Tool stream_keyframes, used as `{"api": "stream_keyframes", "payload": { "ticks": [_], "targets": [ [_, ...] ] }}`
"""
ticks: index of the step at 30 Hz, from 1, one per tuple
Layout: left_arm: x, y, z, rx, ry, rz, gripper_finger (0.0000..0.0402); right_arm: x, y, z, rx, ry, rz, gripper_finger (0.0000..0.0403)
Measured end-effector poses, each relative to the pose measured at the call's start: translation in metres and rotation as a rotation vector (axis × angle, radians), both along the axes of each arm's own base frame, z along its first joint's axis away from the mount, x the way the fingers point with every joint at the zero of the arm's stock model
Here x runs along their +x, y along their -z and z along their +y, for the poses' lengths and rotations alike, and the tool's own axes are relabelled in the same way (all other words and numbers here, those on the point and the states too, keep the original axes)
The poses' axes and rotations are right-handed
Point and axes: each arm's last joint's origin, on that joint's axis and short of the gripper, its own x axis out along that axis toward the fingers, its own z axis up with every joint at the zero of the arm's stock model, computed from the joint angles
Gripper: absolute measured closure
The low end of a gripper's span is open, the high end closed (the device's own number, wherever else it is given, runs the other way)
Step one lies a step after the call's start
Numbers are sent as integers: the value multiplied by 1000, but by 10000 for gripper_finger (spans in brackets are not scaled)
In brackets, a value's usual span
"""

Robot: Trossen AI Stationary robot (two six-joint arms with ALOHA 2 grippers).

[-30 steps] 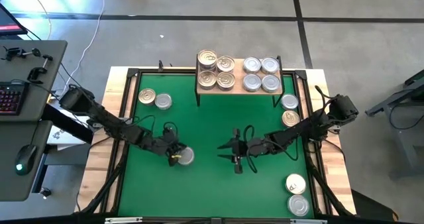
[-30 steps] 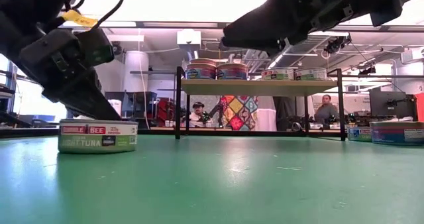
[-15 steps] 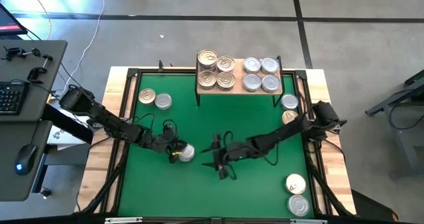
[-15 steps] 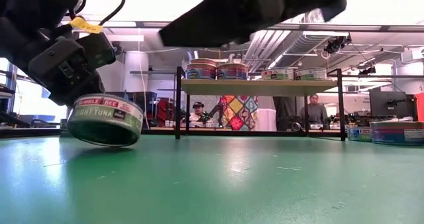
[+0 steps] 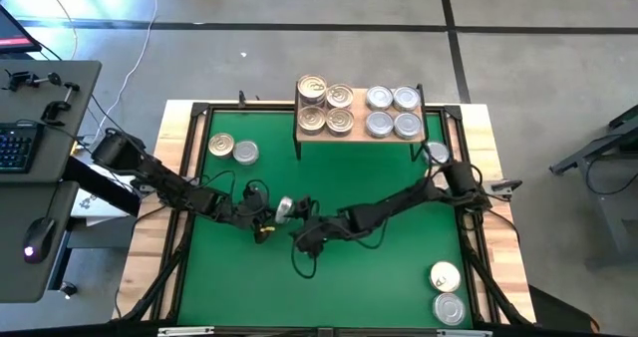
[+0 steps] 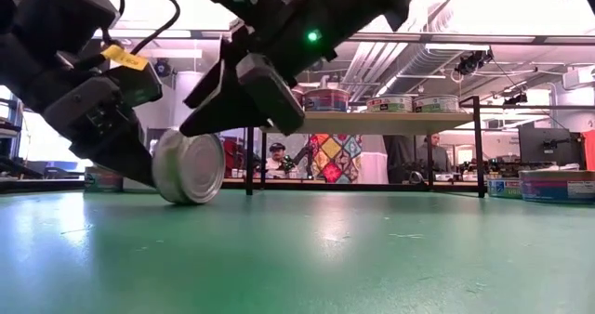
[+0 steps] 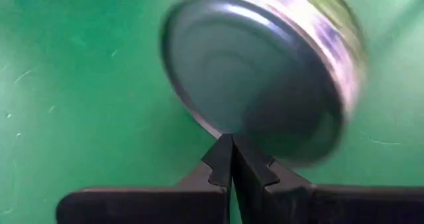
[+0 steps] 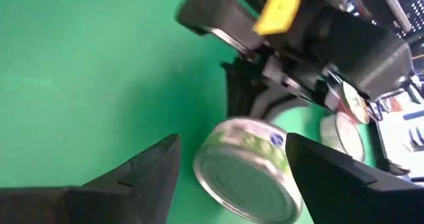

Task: Stack canned seafood by type on shelf
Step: Stack the green tuna can on top of the green tuna can on the shelf

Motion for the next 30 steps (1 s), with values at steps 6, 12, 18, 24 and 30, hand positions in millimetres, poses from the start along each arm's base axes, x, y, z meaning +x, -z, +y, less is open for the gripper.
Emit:
{"api": "stream_keyframes", "payload": {
  "ticks": [6,12,18,24,30],
  "targets": [
    [0,0,0,12,7,0,401,8,-19,-22,-3,5,176,135],
    [0,-1,3,88,-67,-21,401,11,-34,-58,-41,80,292,135],
    [-2,-2,15,162,-232,-33,401,13,-33,-87,127,92,310,136],
    [6,-7,22,163,-185,-65,401,15,-34,-81,213,35,301,136],
    [13,-14,26,208,-145,-123,401,16,-37,-61,277,-80,276,136]
  ]
}}
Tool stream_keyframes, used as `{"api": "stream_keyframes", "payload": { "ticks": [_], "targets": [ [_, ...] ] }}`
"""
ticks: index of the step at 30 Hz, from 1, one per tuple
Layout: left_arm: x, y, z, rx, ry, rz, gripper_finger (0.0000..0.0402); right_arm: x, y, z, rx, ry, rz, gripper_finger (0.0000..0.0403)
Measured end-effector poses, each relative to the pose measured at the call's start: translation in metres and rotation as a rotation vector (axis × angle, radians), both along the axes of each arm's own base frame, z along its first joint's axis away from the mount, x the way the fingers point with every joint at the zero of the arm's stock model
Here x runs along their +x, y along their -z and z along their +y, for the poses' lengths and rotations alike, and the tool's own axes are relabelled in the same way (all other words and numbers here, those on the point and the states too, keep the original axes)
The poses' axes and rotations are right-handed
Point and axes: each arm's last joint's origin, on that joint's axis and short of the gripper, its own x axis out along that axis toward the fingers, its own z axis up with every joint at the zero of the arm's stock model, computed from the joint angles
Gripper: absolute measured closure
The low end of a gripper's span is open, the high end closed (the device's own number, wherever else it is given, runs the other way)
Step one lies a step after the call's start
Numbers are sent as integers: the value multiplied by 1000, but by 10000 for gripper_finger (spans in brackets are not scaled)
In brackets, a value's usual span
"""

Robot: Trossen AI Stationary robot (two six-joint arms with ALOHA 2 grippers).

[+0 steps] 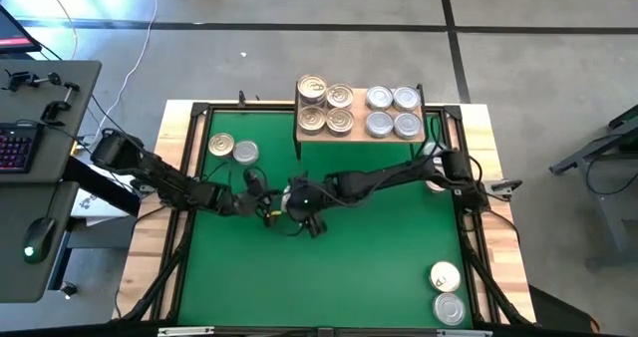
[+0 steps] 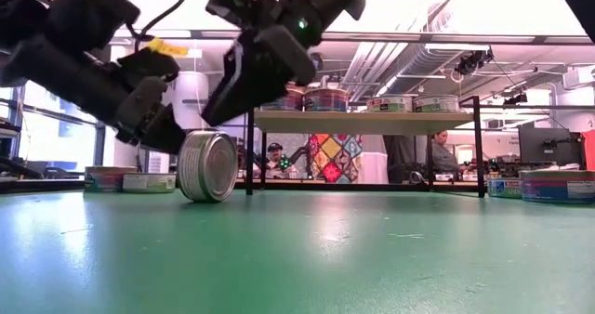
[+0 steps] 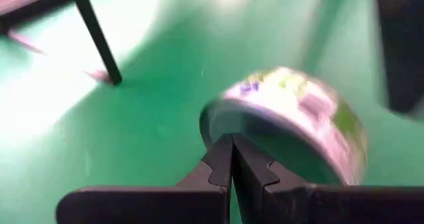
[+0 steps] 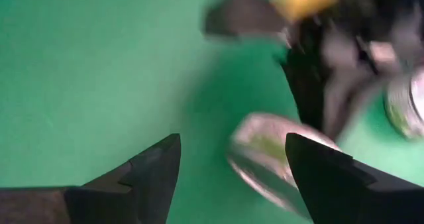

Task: Stack canned seafood by type on shelf
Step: Stack the green tuna can on top of the green tuna can on the shelf

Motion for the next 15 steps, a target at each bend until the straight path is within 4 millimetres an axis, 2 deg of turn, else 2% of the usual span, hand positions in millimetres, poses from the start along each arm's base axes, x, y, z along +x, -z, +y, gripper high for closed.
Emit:
{"api": "stream_keyframes", "payload": {
  "ticks": [3,6,10,15],
  "targets": [
    [2,-2,2,28,11,-12,401,0,-1,9,-24,-21,-24,136],
    [4,-3,5,35,35,-9,402,-1,-1,12,-119,-4,-22,136],
    [5,-4,8,40,72,1,401,-3,2,1,-253,41,21,136],
    [7,-3,14,56,113,27,401,-2,2,-19,-259,64,35,136]
  ]
}}
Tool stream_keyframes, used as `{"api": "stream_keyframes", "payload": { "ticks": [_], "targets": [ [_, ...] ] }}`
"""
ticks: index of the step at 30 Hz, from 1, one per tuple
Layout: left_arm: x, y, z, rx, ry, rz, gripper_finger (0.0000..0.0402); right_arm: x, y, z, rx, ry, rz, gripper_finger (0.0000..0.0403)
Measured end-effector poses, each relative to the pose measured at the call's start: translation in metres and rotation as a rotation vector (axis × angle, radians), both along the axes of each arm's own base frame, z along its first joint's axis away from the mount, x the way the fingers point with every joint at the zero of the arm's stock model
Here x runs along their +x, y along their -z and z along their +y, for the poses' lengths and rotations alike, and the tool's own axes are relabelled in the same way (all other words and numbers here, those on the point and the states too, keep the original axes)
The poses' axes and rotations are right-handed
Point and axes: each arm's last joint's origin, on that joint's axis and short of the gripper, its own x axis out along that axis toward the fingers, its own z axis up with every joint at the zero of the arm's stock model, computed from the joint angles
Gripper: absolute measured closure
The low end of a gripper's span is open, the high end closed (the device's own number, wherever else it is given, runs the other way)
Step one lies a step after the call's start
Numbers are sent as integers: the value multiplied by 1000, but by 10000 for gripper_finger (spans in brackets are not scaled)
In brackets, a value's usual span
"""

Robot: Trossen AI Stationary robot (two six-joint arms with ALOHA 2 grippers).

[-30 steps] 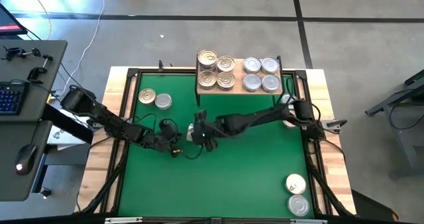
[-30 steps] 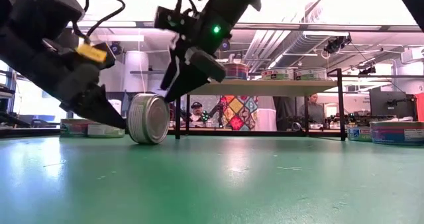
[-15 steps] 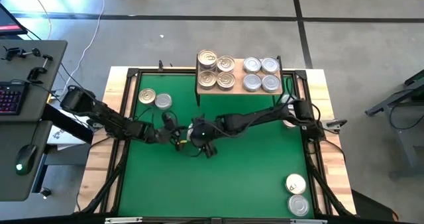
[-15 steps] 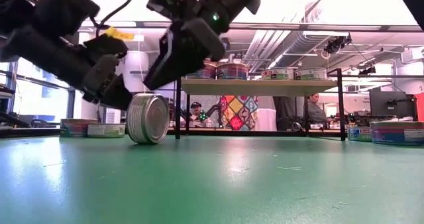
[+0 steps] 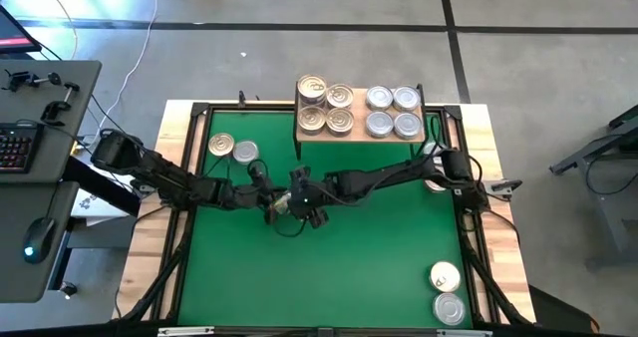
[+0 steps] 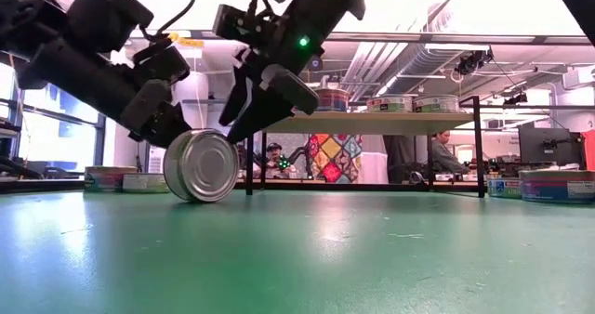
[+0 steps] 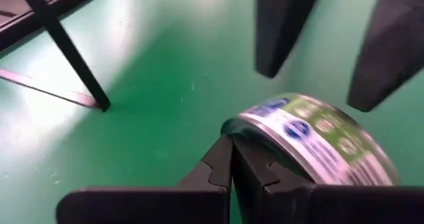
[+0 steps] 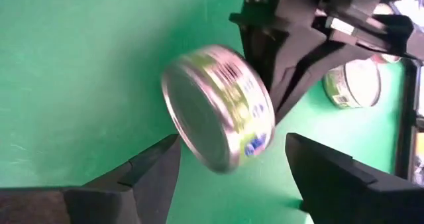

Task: Stack canned seafood by type on shelf
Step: Stack the green tuna can on top of the green tuna can on the shelf

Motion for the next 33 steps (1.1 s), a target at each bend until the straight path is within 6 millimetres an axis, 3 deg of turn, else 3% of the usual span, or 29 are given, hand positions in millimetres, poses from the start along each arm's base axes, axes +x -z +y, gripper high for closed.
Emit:
{"api": "stream_keyframes", "payload": {
  "ticks": [8,18,25,29,33],
  "targets": [
    [6,-6,4,-15,101,-54,401,4,-2,-29,203,-65,-30,136],
    [1,-11,6,1,60,-43,402,9,8,-24,272,-50,-40,136],
    [-19,-18,13,-1,-148,30,401,11,22,-21,317,-22,-3,136],
    [-28,-16,15,-31,-207,83,401,13,20,-21,339,-33,-23,137],
    [-31,-9,15,-68,-243,128,401,14,25,-21,370,-19,-23,162]
  ]
}}
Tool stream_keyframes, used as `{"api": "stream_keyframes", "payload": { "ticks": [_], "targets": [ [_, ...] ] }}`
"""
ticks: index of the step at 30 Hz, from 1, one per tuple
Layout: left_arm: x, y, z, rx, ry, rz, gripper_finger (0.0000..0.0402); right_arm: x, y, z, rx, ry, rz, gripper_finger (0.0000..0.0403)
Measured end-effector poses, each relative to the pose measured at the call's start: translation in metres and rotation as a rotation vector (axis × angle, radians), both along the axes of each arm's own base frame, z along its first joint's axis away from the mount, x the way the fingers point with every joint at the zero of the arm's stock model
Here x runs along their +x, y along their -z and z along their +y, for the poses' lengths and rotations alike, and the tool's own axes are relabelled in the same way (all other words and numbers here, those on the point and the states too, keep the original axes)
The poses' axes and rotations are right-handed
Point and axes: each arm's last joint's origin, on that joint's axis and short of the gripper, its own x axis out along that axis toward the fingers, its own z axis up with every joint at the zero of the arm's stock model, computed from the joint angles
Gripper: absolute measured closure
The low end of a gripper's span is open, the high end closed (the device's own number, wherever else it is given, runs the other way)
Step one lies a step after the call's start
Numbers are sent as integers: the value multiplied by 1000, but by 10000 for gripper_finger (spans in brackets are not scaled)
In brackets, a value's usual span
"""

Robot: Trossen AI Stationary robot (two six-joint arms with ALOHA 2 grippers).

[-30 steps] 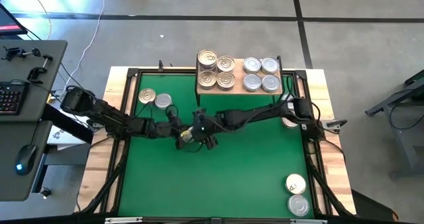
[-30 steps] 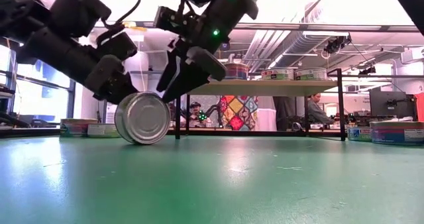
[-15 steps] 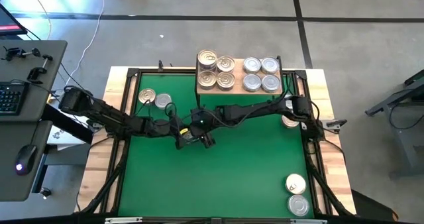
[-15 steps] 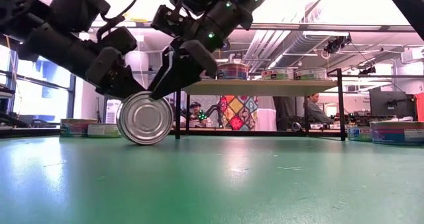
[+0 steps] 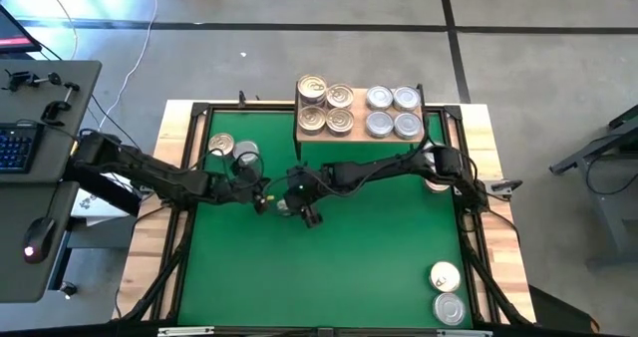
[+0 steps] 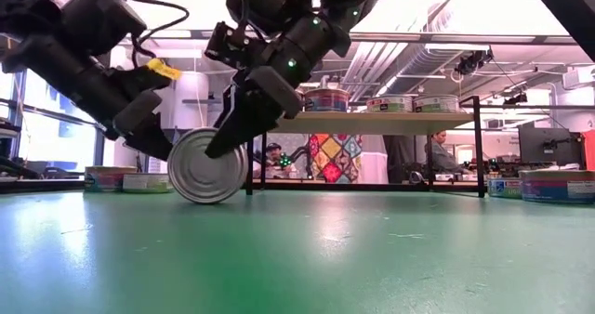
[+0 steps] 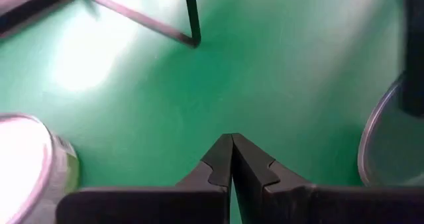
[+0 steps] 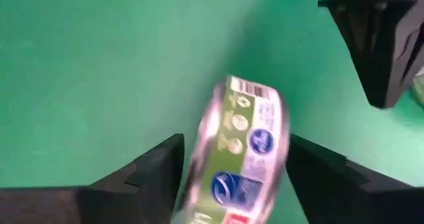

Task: Stack canned seafood by type on shelf
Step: Stack the green tuna can on top of the green tuna can on the shelf

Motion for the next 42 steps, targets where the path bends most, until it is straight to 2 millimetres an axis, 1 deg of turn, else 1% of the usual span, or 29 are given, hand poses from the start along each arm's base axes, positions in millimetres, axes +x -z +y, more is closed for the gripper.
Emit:
{"api": "stream_keyframes", "payload": {
  "ticks": [3,6,7,9,11,13,15,17,20,23,25,28,31,33,36,39,42],
  "targets": [
    [0,5,-3,-16,-7,18,401,1,-1,1,39,33,-6,204],
    [1,12,-6,-31,-20,33,402,0,0,5,50,92,10,266],
    [2,14,-8,-36,-26,31,402,0,0,8,36,105,11,278],
    [2,21,-11,-48,-36,50,401,-4,-4,18,-20,124,23,277],
    [3,27,-14,-61,-46,56,401,-11,-14,33,-101,111,35,277],
    [3,34,-18,-71,-46,70,402,-21,-30,48,-199,89,25,277],
    [5,39,-22,-59,-53,59,402,-33,-54,60,-285,72,3,277],
    [7,43,-27,-37,-62,40,402,-49,-82,64,-375,86,-20,277],
    [8,49,-33,3,-71,10,402,-74,-123,60,-522,129,-63,277],
    [9,52,-39,26,-67,-15,402,-98,-164,45,-674,210,-112,277],
    [10,53,-42,27,-58,-29,402,-110,-184,28,-751,266,-131,277],
    [11,53,-44,25,-54,-43,402,-118,-198,-8,-775,329,-127,277],
    [11,53,-44,23,-53,-44,402,-121,-198,-47,-768,397,-85,277],
    [11,53,-44,27,-49,-42,402,-119,-193,-71,-748,416,-61,277],
    [11,53,-44,27,-49,-41,402,-116,-185,-101,-734,453,-37,277],
    [11,53,-44,26,-48,-42,402,-119,-183,-117,-738,482,-18,277],
    [11,53,-44,22,-50,-45,402,-124,-186,-119,-760,505,1,277]
  ]
}}
